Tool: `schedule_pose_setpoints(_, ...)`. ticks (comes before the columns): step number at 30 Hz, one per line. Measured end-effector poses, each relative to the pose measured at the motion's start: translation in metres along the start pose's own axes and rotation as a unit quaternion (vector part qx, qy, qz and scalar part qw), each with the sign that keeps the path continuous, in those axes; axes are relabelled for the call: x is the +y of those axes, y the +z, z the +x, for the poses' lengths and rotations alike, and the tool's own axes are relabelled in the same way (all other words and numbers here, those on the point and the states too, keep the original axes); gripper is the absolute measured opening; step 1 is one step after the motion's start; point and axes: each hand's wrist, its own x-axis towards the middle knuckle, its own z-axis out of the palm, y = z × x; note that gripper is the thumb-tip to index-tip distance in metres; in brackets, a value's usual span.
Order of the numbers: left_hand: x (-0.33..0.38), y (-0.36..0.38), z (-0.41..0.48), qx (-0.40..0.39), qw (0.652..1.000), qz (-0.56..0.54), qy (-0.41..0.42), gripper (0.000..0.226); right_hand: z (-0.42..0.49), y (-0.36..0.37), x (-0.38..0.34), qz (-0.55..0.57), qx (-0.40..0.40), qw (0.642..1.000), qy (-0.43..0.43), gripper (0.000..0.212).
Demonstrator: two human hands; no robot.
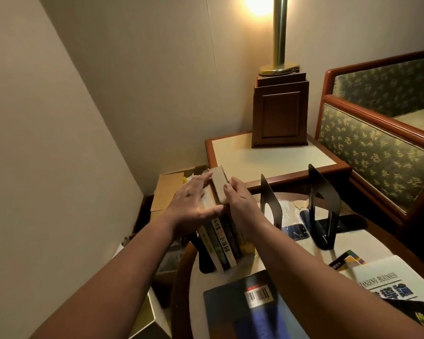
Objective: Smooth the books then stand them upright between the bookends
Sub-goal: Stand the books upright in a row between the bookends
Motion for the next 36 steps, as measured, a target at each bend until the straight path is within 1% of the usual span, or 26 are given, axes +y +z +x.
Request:
schedule_pose_setpoints(3, 0.0, -0.003, 0.001, -0.011, 0.999, -0.034, 0.002, 0.086, -0.01, -0.004, 0.008, 0.102, -0.028, 0.994, 0.01, 0.035)
schedule_pose_setpoints(5, 0.005, -0.008, 0.009, -0.002, 0.999, -0.045, 0.002, 0.072, -0.013, -0.008, 0.017, 0.149, -0.046, 0.988, 0.013, 0.041)
schedule_pose_setpoints(8, 0.009, -0.013, 0.03, 0.028, 0.999, 0.016, -0.026, 0.064, -0.011, -0.012, 0.037, 0.168, -0.06, 0.982, 0.064, 0.054)
schedule_pose_setpoints(11, 0.009, -0.009, 0.05, -0.018, 0.994, 0.069, -0.083, 0.059, -0.012, -0.012, 0.056, 0.16, -0.062, 0.975, 0.14, 0.059)
schedule_pose_setpoints(13, 0.009, -0.006, 0.055, -0.042, 0.992, 0.074, -0.091, 0.061, -0.013, -0.013, 0.066, 0.171, -0.068, 0.968, 0.169, 0.062)
schedule_pose_setpoints(14, 0.01, -0.005, 0.055, -0.041, 0.993, 0.072, -0.088, 0.062, -0.012, -0.014, 0.068, 0.175, -0.07, 0.966, 0.175, 0.061)
schedule_pose_setpoints(18, 0.014, -0.005, 0.053, -0.021, 0.995, 0.067, -0.069, 0.061, -0.014, -0.015, 0.07, 0.18, -0.097, 0.965, 0.162, 0.058)
schedule_pose_setpoints(22, 0.017, -0.005, 0.048, -0.03, 0.995, 0.065, -0.07, 0.06, -0.018, -0.017, 0.071, 0.159, -0.12, 0.968, 0.153, 0.054)
schedule_pose_setpoints(24, 0.021, -0.006, 0.046, -0.021, 0.994, 0.09, -0.058, 0.06, -0.021, -0.019, 0.068, 0.153, -0.127, 0.968, 0.151, 0.053)
schedule_pose_setpoints(26, 0.03, -0.005, 0.043, -0.018, 0.99, 0.135, -0.035, 0.06, -0.022, -0.021, 0.065, 0.131, -0.132, 0.972, 0.14, 0.046)
schedule_pose_setpoints(28, 0.039, -0.001, 0.038, -0.053, 0.985, 0.163, -0.02, 0.064, -0.023, -0.02, 0.061, 0.114, -0.139, 0.975, 0.132, 0.038)
schedule_pose_setpoints(30, 0.042, 0.01, 0.033, -0.085, 0.976, 0.201, -0.01, 0.069, -0.025, -0.018, 0.06, 0.111, -0.154, 0.973, 0.13, 0.041)
schedule_pose_setpoints(32, 0.041, 0.016, 0.03, -0.088, 0.971, 0.223, -0.01, 0.073, -0.027, -0.015, 0.06, 0.125, -0.16, 0.97, 0.133, 0.041)
schedule_pose_setpoints(36, 0.049, 0.017, 0.029, -0.1, 0.968, 0.229, -0.017, 0.072, -0.029, -0.015, 0.06, 0.131, -0.166, 0.97, 0.123, 0.041)
